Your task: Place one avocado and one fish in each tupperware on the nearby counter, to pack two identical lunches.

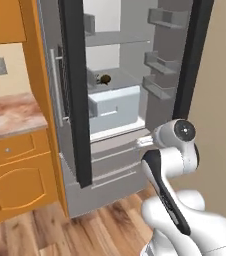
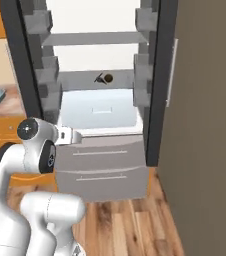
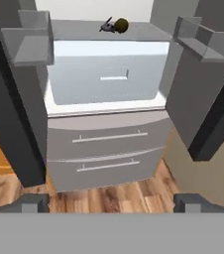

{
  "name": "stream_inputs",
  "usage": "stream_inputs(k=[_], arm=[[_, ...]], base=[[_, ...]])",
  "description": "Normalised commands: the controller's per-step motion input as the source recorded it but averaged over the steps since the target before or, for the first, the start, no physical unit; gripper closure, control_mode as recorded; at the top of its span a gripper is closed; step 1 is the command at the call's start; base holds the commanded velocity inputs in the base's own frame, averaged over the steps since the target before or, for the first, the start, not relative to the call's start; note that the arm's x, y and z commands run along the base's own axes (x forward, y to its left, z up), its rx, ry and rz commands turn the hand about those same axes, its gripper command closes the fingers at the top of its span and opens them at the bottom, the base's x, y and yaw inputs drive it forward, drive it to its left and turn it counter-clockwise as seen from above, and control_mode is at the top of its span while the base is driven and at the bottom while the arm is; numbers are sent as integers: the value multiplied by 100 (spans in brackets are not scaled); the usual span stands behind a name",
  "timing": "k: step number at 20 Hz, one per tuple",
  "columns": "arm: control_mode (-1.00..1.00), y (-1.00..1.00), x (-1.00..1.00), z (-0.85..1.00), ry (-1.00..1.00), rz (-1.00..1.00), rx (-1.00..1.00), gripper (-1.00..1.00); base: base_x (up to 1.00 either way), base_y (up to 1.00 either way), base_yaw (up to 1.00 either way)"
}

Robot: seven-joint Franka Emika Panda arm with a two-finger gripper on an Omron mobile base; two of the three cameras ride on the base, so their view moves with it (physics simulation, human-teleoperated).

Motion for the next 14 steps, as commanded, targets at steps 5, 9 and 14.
stream_inputs(k=[5, 9, 14], arm=[[100, 0, 0, 0, 0, 0, 0, -100], [100, 0, 0, 0, 0, 0, 0, -100], [100, 0, 0, 0, 0, 0, 0, -100]], base=[[93, -69, 24], [74, -32, 7], [96, 0, 4]])
